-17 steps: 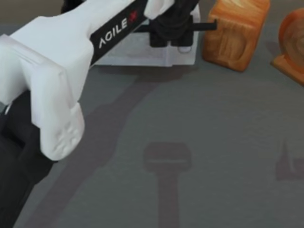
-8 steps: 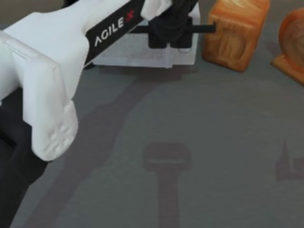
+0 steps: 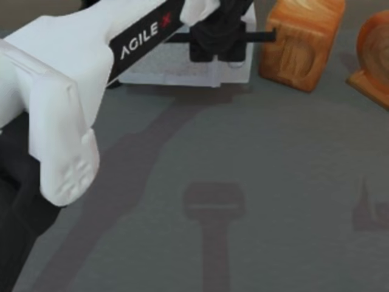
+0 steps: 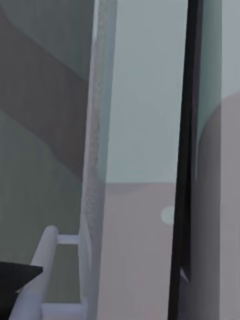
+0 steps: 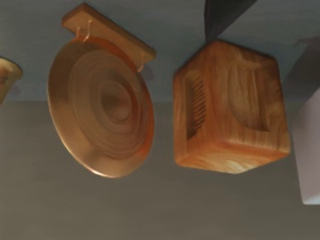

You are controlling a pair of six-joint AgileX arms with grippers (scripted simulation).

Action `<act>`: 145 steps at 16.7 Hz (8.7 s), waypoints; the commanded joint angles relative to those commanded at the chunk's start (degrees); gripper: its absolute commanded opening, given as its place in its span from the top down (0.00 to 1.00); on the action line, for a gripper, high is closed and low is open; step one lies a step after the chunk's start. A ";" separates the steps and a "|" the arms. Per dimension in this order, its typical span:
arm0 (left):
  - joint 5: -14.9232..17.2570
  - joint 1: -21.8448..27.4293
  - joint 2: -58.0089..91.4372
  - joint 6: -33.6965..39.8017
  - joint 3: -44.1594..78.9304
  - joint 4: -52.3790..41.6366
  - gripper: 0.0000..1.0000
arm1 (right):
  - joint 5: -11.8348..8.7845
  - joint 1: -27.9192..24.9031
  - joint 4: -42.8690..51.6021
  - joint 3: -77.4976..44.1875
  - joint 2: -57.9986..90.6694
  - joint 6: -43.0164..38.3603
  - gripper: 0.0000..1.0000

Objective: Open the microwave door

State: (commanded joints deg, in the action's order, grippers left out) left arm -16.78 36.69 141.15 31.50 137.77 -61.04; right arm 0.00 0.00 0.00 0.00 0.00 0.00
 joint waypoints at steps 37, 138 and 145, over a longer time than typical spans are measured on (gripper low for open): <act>0.72 -0.08 -2.79 -1.64 -5.10 2.78 1.00 | 0.00 0.00 0.00 0.00 0.00 0.00 0.00; 3.38 -0.51 -10.35 -7.29 -18.39 9.97 1.00 | 0.00 0.00 0.00 0.00 0.00 0.00 0.00; 4.09 -0.31 -11.30 -7.95 -20.02 10.91 1.00 | 0.00 0.00 0.00 0.00 0.00 0.00 0.00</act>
State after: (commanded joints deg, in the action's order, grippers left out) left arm -12.70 36.38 129.85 23.55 117.75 -50.13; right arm 0.00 0.00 0.00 0.00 0.00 0.00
